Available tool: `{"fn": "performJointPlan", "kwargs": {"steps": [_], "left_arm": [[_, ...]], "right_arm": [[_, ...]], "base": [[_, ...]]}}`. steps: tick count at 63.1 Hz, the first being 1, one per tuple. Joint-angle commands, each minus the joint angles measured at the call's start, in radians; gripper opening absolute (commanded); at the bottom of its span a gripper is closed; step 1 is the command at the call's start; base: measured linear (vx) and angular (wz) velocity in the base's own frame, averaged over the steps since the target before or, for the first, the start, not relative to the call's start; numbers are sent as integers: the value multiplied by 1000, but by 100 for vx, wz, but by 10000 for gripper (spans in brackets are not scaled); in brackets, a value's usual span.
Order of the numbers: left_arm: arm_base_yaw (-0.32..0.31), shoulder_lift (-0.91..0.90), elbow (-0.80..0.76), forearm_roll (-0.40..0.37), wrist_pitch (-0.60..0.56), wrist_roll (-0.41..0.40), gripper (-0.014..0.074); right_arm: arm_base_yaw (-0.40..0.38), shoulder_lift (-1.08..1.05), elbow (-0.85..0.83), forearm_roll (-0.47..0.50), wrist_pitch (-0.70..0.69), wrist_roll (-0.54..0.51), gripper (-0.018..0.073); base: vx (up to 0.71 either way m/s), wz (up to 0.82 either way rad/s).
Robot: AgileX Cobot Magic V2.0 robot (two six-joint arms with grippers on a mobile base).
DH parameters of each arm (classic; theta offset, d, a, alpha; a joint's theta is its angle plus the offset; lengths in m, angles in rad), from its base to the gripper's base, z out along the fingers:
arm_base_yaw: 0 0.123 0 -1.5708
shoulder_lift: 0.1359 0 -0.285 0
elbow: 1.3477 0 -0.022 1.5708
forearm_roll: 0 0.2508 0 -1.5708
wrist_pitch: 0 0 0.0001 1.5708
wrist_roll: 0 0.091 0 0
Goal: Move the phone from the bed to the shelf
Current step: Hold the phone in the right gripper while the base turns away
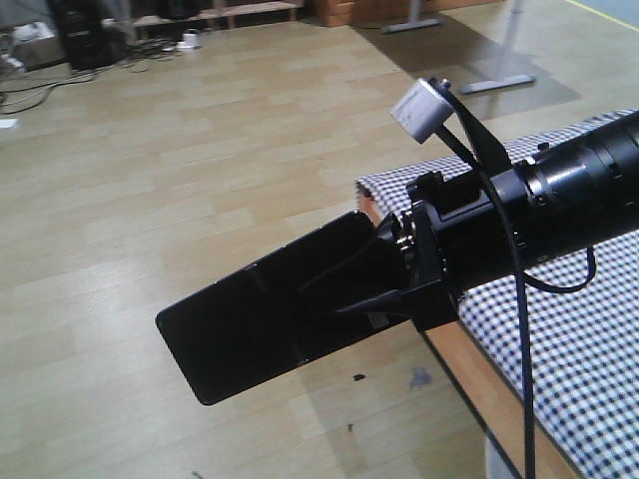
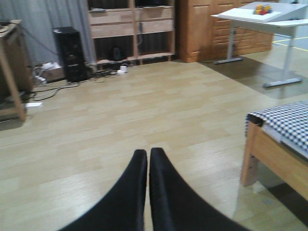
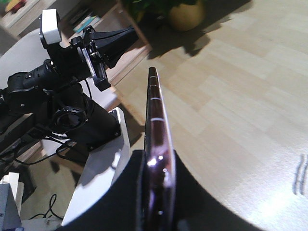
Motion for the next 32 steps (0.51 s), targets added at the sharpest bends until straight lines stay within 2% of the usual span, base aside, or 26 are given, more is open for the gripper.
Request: {"fn": "performJointPlan", "kwargs": {"steps": [1, 32], "left_arm": [[0, -8, 7, -9, -70, 0, 1], [0, -8, 7, -9, -70, 0, 1]], "right_arm": [[-2, -34, -27, 78, 65, -3, -2], [-2, -34, -27, 78, 65, -3, -2]], "base": [[-13, 49], [-10, 39]]}}
